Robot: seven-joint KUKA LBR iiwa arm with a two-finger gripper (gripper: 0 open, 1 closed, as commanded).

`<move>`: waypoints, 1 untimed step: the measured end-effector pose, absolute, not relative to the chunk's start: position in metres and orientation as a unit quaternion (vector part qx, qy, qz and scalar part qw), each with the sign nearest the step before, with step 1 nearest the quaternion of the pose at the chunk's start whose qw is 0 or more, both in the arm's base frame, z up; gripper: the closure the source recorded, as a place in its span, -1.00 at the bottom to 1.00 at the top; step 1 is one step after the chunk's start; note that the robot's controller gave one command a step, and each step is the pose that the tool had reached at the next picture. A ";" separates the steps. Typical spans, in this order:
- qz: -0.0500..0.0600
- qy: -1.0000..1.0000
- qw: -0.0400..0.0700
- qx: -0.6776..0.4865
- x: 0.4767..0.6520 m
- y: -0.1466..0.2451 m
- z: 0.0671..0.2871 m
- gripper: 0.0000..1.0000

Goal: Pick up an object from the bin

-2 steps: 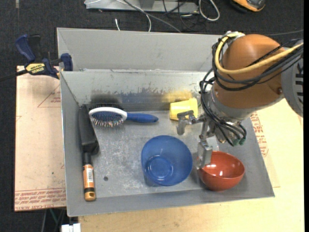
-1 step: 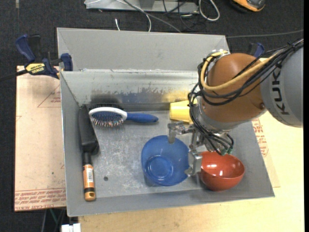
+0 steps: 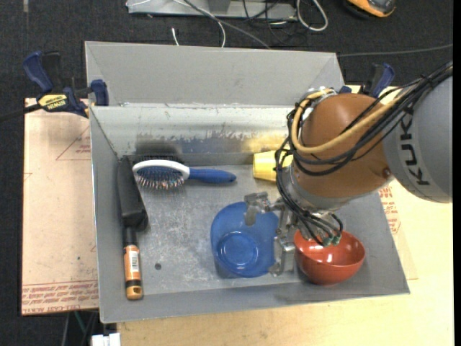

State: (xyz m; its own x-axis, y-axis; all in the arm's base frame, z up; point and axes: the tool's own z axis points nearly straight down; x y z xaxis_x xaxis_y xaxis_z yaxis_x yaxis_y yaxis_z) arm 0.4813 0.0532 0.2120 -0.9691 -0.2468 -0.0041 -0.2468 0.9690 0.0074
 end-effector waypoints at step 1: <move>0.004 0.994 0.004 -0.105 0.528 0.053 0.200 -1.00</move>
Offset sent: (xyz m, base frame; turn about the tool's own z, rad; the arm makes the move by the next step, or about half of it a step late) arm 0.0194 0.0039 0.0811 -0.0005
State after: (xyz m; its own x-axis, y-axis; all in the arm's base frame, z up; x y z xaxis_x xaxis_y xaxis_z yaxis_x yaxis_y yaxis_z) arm 0.5277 0.0535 0.2002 -0.9778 -0.2093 -0.0094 -0.2094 0.9778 0.0064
